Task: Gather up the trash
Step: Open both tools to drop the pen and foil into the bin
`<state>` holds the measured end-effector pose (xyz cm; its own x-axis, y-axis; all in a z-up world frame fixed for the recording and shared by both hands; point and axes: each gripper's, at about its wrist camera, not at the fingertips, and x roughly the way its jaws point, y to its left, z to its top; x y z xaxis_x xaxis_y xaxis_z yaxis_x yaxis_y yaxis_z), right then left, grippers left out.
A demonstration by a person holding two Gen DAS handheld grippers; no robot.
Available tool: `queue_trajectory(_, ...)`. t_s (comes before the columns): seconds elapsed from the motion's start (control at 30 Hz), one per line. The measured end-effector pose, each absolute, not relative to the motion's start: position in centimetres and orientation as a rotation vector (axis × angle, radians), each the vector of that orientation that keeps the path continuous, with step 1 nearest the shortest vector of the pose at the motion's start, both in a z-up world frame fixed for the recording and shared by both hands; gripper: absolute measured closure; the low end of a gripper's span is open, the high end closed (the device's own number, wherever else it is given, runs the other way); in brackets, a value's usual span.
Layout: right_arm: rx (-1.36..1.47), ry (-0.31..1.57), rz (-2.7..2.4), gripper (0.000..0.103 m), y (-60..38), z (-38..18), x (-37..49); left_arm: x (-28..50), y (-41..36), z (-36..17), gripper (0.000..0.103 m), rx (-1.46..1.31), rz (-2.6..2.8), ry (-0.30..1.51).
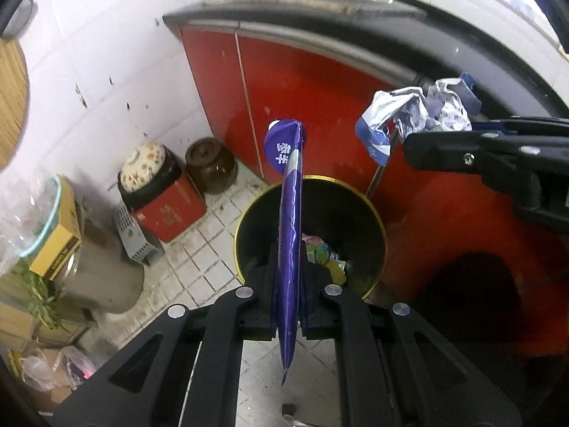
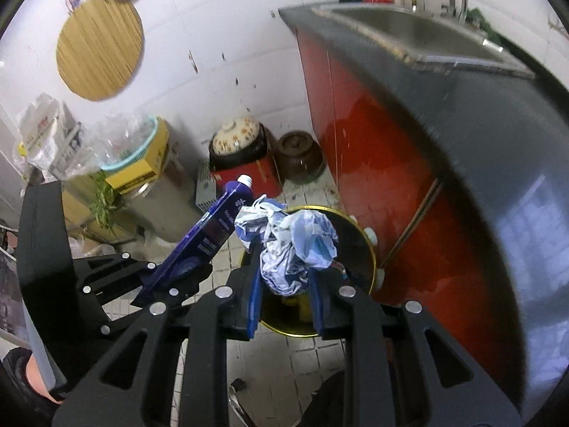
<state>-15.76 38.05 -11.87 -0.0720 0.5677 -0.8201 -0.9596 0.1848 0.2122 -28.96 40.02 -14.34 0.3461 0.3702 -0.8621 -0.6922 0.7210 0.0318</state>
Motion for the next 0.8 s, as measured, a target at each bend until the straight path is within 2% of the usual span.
queue_trajectory(0.27, -0.579, 1.079, 1.291, 0.08, 40.8, -18.2, -14.5, -28.1, 42.2, -19.3, 0.095, -0.445, 0.682, 1.021)
queue_trajectory(0.53, -0.598, 1.133, 1.264, 0.079, 42.0, -20.7, -13.4, -27.7, 43.4, -22.0, 0.095, -0.489, 0.647, 1.061)
queue_trajectory(0.6, -0.602, 1.146, 1.261, 0.074, 42.3, -20.9, -13.4, -27.6, 43.7, -22.5, 0.094, -0.488, 0.644, 1.064)
queue_trajectory(0.67, -0.597, 1.152, 1.249, 0.031, 42.4, -21.0, -13.1, -27.5, 43.9, -22.9, 0.064, -0.485, 0.65, 1.071)
queue_trajectory(0.7, -0.593, 1.135, 1.252, 0.03, 42.3, -20.8, -13.1, -27.6, 43.9, -22.9, 0.032, -0.482, 0.661, 1.07)
queue_trajectory(0.73, -0.596, 1.132, 1.251, 0.03, 42.3, -20.8, -13.1, -27.7, 43.8, -22.7, 0.026, -0.476, 0.669, 1.056)
queue_trajectory(0.8, -0.591, 1.137, 1.252, 0.03, 42.2, -20.8, -12.9, -27.8, 43.7, -22.5, 0.026, -0.462, 0.667, 1.04)
